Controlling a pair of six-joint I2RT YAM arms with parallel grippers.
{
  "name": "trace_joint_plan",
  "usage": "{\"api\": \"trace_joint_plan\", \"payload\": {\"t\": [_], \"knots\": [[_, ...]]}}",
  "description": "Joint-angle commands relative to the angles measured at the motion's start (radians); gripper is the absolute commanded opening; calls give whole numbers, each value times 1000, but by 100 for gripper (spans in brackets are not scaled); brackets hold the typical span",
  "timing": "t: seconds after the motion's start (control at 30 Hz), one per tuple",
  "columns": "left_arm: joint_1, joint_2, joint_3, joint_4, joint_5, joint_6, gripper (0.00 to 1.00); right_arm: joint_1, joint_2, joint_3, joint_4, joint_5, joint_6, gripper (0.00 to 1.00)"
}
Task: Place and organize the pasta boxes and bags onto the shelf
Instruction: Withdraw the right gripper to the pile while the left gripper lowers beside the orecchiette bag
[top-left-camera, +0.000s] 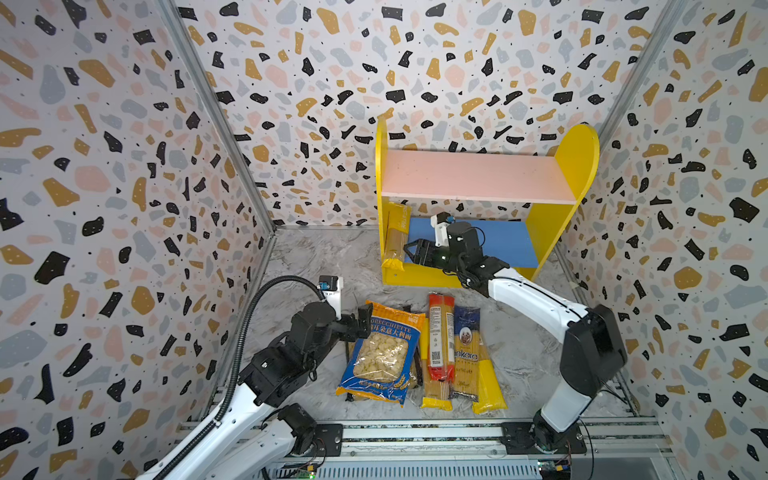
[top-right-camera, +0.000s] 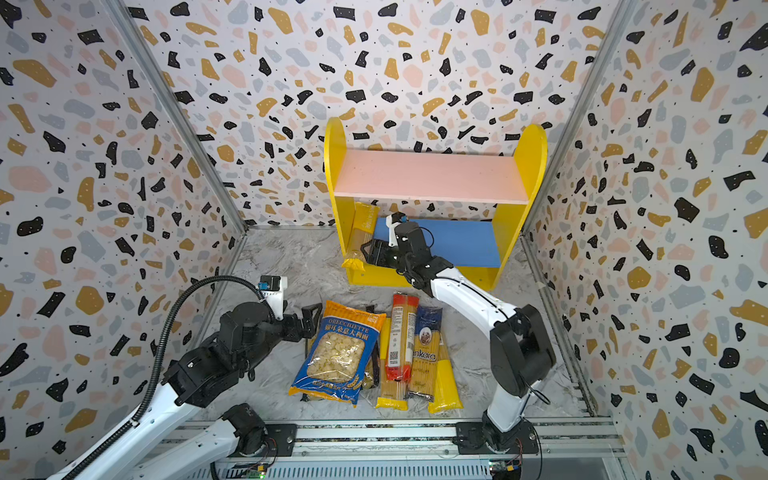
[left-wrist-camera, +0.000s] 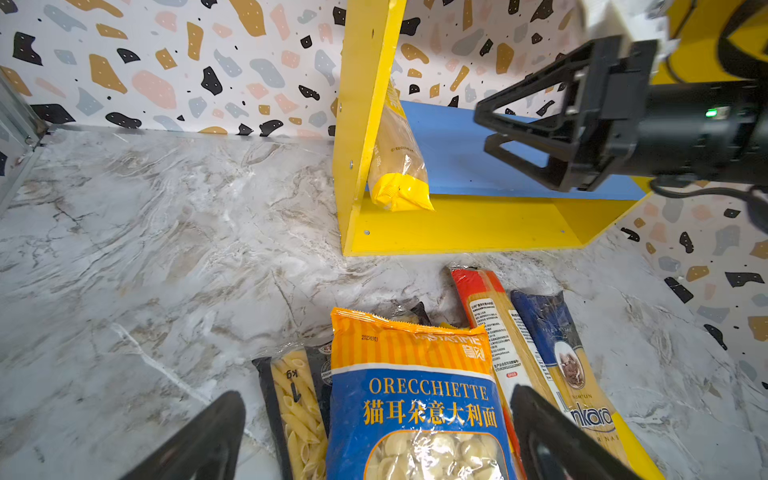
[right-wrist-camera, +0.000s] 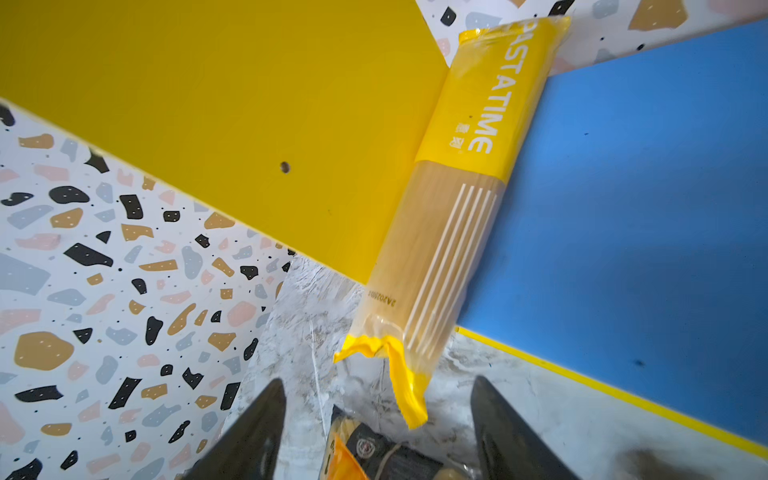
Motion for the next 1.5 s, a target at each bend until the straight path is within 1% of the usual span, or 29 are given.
{"api": "trace_joint_plan", "payload": {"t": [0.0,0.1,0.13,0.17,0.23,0.33,0.47,0.67,0.87,0.93,1.03,1.2,1.3,1.47], "knots": [[-3,-12,-33,48,47,-11,100,24,-134,-69,-144,63,-53,71],[-4,16,-64,96,155,-4,100,73,-236,-147,-316,198,-67,71],[-7,32,-67,105,178,-9,100,87,-264,-171,-358,227,-63,71],[-12,48,-70,115,199,-17,100,106,-310,-218,-414,265,-50,71],[-38,72,-78,138,205,-34,100,128,-384,-297,-480,287,-26,72],[-106,96,-95,183,175,-65,100,165,-503,-434,-523,293,35,72],[-221,161,-103,235,103,-113,100,202,-643,-587,-565,322,120,72],[-423,277,-84,292,-34,-177,100,214,-793,-700,-643,347,173,72],[-607,451,-17,300,-141,-199,100,216,-852,-765,-704,355,199,71],[-652,503,5,300,-168,-206,100,218,-864,-784,-714,355,205,72],[-694,552,27,299,-184,-222,100,220,-889,-814,-728,354,207,71],[-706,544,4,325,-176,-245,100,225,-911,-844,-727,331,206,72],[-707,524,-9,311,-188,-249,100,238,-902,-860,-702,318,211,71],[-707,471,-33,280,-206,-252,100,319,-842,-864,-666,336,258,70]]}}
